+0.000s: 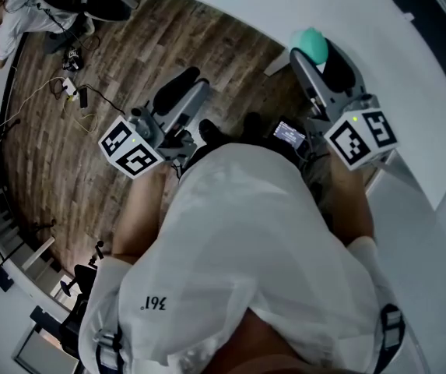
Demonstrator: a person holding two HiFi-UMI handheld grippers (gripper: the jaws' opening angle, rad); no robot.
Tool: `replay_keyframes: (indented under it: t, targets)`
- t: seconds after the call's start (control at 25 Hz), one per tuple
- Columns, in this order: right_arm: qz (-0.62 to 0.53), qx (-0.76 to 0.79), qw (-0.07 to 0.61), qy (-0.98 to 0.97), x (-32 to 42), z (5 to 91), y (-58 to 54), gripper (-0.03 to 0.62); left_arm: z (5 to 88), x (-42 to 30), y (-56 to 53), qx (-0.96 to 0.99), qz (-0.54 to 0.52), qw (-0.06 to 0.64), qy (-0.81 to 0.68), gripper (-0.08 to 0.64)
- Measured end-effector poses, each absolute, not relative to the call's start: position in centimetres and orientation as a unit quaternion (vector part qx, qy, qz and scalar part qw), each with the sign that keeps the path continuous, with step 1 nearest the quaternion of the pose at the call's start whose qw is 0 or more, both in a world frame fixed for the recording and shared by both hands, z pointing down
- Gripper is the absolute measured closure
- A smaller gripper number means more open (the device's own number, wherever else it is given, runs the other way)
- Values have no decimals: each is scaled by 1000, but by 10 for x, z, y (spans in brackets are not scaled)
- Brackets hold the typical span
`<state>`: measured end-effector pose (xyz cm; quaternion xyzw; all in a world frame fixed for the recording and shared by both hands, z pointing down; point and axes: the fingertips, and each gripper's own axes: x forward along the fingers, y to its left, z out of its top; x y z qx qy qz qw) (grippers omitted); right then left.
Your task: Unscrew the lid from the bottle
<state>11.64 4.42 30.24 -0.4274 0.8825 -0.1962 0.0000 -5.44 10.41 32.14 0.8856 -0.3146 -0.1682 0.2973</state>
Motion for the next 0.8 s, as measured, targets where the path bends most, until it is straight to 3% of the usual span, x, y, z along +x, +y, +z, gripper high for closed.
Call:
replay_keyframes:
  t: [0.8]
  targets:
    - [-161,-465,-11,871,118,283,42,307,314,-68,107,890,-166,303,-298,402]
